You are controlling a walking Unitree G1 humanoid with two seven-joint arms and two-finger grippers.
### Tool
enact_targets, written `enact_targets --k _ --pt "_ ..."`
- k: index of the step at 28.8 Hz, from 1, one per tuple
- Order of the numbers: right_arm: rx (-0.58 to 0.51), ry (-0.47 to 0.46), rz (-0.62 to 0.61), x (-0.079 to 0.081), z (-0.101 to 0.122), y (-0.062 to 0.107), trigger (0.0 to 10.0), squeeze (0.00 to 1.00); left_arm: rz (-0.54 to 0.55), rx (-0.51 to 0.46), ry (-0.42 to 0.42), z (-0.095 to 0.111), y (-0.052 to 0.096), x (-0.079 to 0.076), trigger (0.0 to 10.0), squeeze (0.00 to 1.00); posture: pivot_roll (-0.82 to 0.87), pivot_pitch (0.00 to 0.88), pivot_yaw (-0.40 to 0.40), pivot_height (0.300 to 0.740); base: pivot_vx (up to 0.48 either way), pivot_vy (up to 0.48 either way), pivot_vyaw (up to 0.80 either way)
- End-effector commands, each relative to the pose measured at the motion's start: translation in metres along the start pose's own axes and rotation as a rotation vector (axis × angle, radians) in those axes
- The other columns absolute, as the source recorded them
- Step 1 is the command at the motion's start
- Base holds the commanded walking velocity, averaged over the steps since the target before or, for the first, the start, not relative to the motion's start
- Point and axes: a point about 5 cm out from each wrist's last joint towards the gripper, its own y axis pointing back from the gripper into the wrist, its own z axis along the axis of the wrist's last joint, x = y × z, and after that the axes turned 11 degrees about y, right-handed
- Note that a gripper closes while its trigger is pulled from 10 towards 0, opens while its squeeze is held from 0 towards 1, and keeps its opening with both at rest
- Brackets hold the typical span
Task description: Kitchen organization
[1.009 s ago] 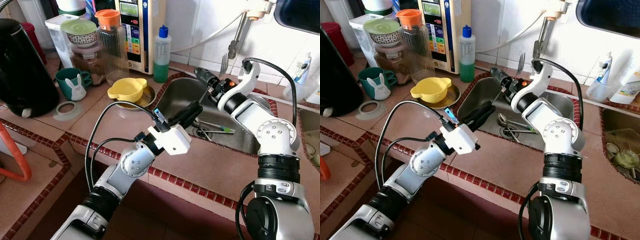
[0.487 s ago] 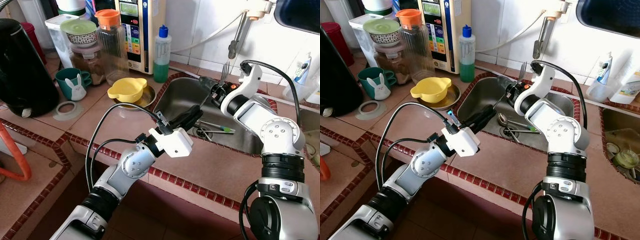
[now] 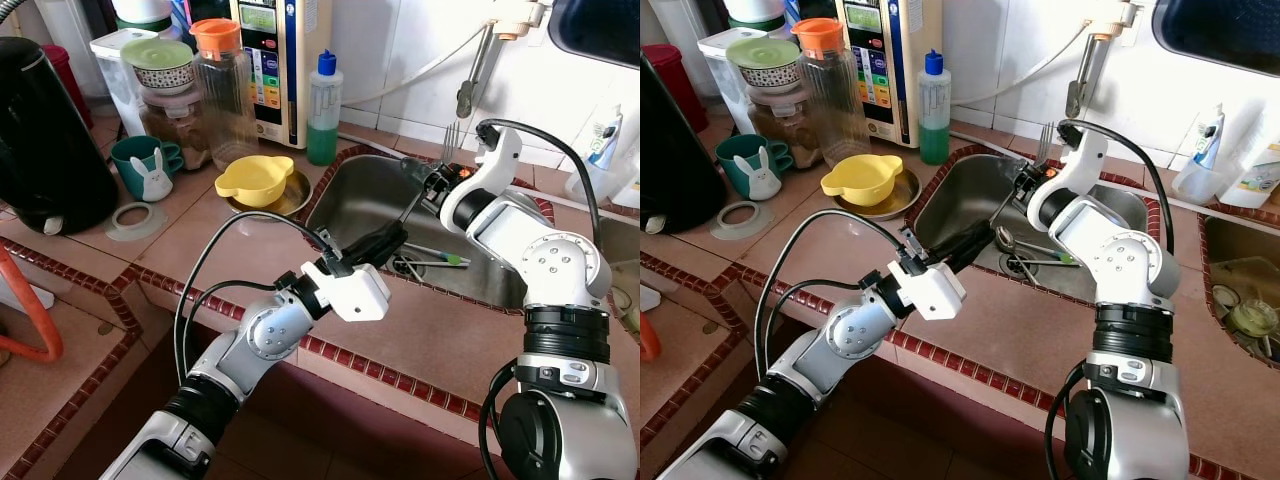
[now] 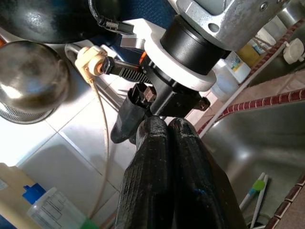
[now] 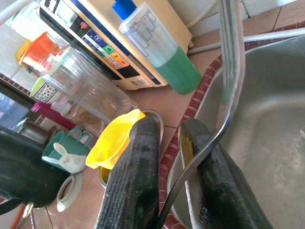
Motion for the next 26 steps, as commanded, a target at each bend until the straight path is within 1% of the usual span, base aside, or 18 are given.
enact_targets --k 1,5,6,7,8,11,26 --pt "-0.033 0.032 -0.023 0.0003 0.0122 0.0023 0.0 0.0 0.0 0.023 -0.011 -0.0034 0.0021 0.0012 9.9 0.0 0.0 0.0 -0.008 0.74 0.0 0.0 0.0" --pt "-0.034 0.029 -0.017 0.0016 0.0121 0.0021 0.0 0.0 0.002 0.029 0.002 -0.0045 0.0024 0.0005 10.0 0.0 0.0 0.0 -0.01 0.74 0.0 0.0 0.0" --pt "-0.034 0.029 -0.017 0.0016 0.0122 0.0021 0.0 0.0 0.003 0.03 0.016 -0.0048 0.0024 0.0003 10.0 0.35 0.0 0.0 -0.011 0.74 0.0 0.0 0.0" --pt "-0.035 0.029 -0.017 0.0017 0.0122 0.0021 0.0 0.0 0.006 0.032 0.031 -0.0052 0.0027 0.0003 10.0 0.96 0.0 0.0 -0.011 0.74 0.0 0.0 0.0" --pt "-0.035 0.028 -0.016 0.0019 0.0122 0.0021 0.0 0.0 0.007 0.037 0.043 -0.0058 0.0029 0.0 10.0 1.0 0.0 0.0 -0.011 0.74 0.0 0.0 0.0" --pt "-0.036 0.028 -0.016 0.0021 0.0121 0.0017 0.0 0.0 0.004 0.036 0.068 -0.0057 0.0033 -0.001 10.0 1.0 0.0 0.0 -0.011 0.74 0.0 0.0 0.0" --pt "-0.054 0.027 -0.045 -0.0014 0.0102 0.0 0.0 0.0 0.018 0.031 0.083 -0.0051 0.0038 0.0011 10.0 1.0 0.0 0.0 -0.009 0.74 0.0 0.0 0.0"
